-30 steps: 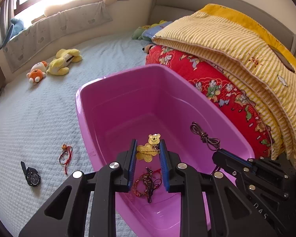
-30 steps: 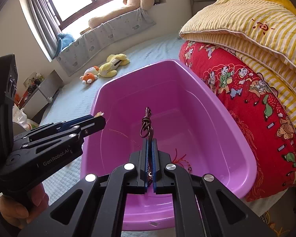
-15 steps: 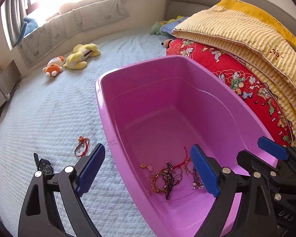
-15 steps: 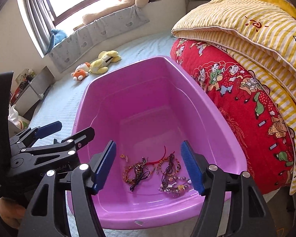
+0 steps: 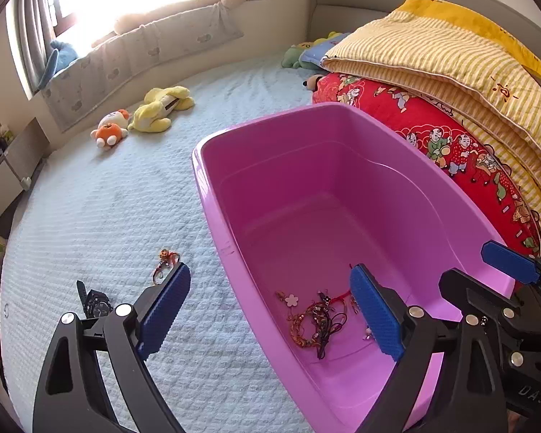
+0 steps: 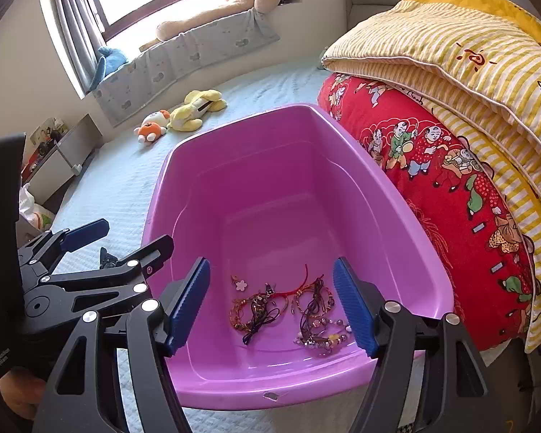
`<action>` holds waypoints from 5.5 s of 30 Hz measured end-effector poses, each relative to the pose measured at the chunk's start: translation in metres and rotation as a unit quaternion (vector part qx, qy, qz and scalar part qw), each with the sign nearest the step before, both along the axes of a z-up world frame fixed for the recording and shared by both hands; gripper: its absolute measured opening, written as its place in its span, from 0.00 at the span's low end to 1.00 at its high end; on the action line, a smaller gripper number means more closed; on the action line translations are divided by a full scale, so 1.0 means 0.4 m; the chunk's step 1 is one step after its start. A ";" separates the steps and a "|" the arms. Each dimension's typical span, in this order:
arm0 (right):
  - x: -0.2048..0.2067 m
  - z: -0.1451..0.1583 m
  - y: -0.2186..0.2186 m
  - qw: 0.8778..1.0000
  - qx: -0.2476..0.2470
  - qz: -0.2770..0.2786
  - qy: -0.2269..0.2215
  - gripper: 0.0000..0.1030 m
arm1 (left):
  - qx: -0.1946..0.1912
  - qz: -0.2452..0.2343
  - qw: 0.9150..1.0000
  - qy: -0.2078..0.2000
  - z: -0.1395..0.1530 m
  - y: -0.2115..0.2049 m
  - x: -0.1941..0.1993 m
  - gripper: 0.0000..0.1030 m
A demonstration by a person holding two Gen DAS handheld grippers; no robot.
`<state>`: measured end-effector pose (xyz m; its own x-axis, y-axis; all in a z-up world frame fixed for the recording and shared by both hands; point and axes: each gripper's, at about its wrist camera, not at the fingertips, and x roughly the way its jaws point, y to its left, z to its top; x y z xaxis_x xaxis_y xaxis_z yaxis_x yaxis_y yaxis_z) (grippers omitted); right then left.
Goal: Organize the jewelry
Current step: 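Withdraw both open tools from the tub back over the bed, then move the left tool to the black watch while the right tool approaches the red string bracelet, then close the left tool on the black watch while the right tool grasps the red string bracelet, then carry the black watch in the left tool while the right tool carries the red bracelet over the tub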
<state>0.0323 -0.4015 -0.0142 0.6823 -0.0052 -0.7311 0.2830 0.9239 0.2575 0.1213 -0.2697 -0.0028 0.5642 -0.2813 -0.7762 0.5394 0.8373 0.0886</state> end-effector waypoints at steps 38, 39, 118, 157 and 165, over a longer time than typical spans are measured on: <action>0.013 0.005 0.436 0.994 -0.013 0.106 -0.036 0.70 | 0.032 0.114 0.991 -0.066 -0.055 0.563 -0.076 0.94; 0.014 0.002 0.457 0.993 -0.012 0.111 -0.037 0.70 | 0.034 0.119 0.990 -0.064 -0.064 0.587 -0.079 0.94; 0.724 -0.548 0.592 0.987 -0.088 0.122 0.054 0.78 | -0.030 0.278 0.959 0.037 -0.549 0.712 0.514 0.95; 0.312 -0.294 0.693 0.980 0.017 0.196 0.014 0.07 | -0.049 0.192 0.980 0.009 -0.324 0.781 0.119 0.67; 0.188 -0.165 0.677 0.978 -0.010 0.209 -0.020 0.07 | -0.060 0.176 0.983 -0.012 -0.224 0.761 0.051 0.67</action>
